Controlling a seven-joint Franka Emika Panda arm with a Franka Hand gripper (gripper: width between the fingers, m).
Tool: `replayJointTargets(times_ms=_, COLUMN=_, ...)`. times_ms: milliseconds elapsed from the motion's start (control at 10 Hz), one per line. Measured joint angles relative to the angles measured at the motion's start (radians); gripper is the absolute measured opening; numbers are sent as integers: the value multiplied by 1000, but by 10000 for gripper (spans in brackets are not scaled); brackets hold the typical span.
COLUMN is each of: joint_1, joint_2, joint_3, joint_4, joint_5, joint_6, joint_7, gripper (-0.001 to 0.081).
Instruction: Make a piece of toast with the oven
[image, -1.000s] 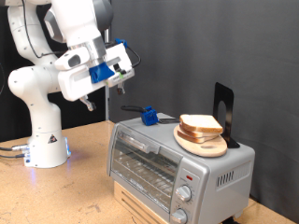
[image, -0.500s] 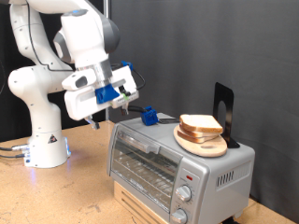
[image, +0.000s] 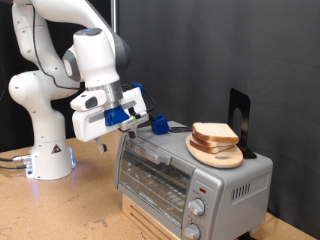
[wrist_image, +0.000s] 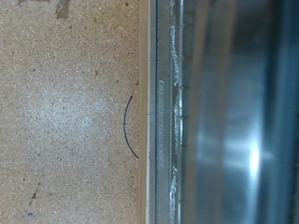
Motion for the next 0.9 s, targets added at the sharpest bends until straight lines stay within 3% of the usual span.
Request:
replayJointTargets(times_ms=500, joint_1=-3, joint_2=36, joint_3=10, joint_4=-25, joint_5=0, joint_6=63, joint_7=11, gripper=682)
replayJointTargets(times_ms=900, joint_1=-32, joint_2=80, joint_3=8, joint_4=-39, joint_5=-30, joint_6=130, joint_7=8, gripper=682)
